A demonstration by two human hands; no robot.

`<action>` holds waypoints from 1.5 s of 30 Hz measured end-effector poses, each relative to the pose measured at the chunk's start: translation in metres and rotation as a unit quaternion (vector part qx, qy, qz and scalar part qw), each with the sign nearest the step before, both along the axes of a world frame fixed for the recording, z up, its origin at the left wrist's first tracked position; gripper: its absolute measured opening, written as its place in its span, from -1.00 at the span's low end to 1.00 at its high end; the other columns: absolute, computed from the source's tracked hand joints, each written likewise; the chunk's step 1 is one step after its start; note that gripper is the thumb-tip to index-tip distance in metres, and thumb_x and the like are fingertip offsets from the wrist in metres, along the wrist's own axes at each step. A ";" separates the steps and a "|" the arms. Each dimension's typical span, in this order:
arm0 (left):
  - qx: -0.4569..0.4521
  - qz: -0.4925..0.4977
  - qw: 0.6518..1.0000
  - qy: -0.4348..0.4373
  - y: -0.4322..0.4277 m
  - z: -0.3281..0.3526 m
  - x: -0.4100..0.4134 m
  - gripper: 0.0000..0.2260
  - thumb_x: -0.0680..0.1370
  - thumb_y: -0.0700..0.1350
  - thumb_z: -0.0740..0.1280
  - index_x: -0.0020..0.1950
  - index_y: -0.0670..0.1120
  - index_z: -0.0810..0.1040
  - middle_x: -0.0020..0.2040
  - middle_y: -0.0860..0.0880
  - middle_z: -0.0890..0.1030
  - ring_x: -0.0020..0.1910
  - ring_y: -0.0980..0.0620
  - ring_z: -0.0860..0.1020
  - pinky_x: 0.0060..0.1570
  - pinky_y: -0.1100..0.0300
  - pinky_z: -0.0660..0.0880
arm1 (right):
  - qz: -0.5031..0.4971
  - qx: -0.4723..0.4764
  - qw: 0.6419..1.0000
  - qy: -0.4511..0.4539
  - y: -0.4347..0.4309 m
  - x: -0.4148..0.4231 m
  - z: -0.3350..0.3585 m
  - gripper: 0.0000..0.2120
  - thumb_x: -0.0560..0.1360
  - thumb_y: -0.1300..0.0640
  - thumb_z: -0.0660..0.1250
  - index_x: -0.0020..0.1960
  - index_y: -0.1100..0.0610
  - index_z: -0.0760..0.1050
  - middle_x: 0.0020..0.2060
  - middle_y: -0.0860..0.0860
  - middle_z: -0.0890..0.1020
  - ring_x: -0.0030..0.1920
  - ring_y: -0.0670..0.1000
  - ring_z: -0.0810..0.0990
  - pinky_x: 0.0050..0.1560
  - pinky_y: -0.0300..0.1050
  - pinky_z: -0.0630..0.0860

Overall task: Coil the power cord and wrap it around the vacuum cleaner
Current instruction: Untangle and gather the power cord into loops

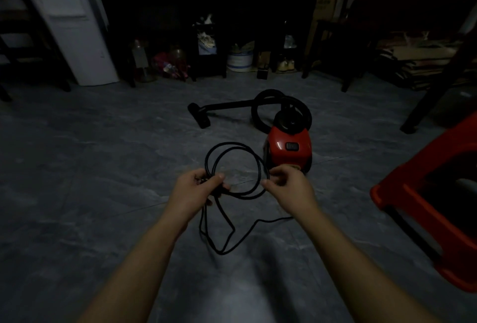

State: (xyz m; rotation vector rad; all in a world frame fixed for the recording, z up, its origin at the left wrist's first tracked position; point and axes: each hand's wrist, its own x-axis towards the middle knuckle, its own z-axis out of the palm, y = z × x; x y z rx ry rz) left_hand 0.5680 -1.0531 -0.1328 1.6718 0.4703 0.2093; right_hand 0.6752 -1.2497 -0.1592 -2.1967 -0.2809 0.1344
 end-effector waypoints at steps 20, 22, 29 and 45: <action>-0.025 -0.140 0.986 0.082 -0.003 -0.006 0.000 -0.78 0.49 -0.07 0.49 -0.13 -0.24 0.66 -0.41 -0.11 0.52 -0.38 -0.03 0.53 -0.19 0.03 0.60 | 0.182 0.032 0.981 -0.066 0.020 -0.016 0.011 -0.79 0.50 0.10 0.45 0.13 0.02 0.66 0.02 -0.13 0.70 0.05 -0.21 0.63 0.10 -0.29 0.55; -0.032 -0.129 0.988 0.073 -0.004 -0.005 0.000 -0.79 0.49 -0.06 0.49 -0.14 -0.21 0.64 -0.41 -0.08 0.49 -0.40 0.00 0.50 -0.21 0.04 0.61 | 0.197 0.045 0.978 -0.061 0.021 -0.017 0.010 -0.82 0.50 0.11 0.45 0.10 0.04 0.68 -0.03 -0.12 0.71 0.01 -0.22 0.65 0.06 -0.29 0.57; -0.015 -0.073 0.996 0.055 -0.009 -0.007 0.002 -0.78 0.52 -0.02 0.46 -0.11 -0.15 0.53 -0.45 -0.06 0.45 -0.50 0.03 0.40 -0.48 0.17 0.43 | 0.237 0.055 0.970 -0.003 0.025 -0.025 0.003 -0.84 0.55 0.15 0.39 0.08 0.03 0.69 -0.24 -0.07 0.72 -0.22 -0.14 0.68 -0.17 -0.28 0.58; -0.041 -0.013 0.999 0.027 -0.015 -0.009 0.009 -0.57 0.55 0.26 0.28 0.05 -0.13 0.46 -0.37 -0.11 0.54 -0.57 0.02 0.40 -0.53 0.19 0.31 | 0.230 0.163 0.959 0.032 0.040 -0.035 0.002 -0.77 0.47 0.12 0.48 0.13 0.03 0.67 -0.01 -0.02 0.73 0.05 -0.04 0.70 0.15 0.12 0.61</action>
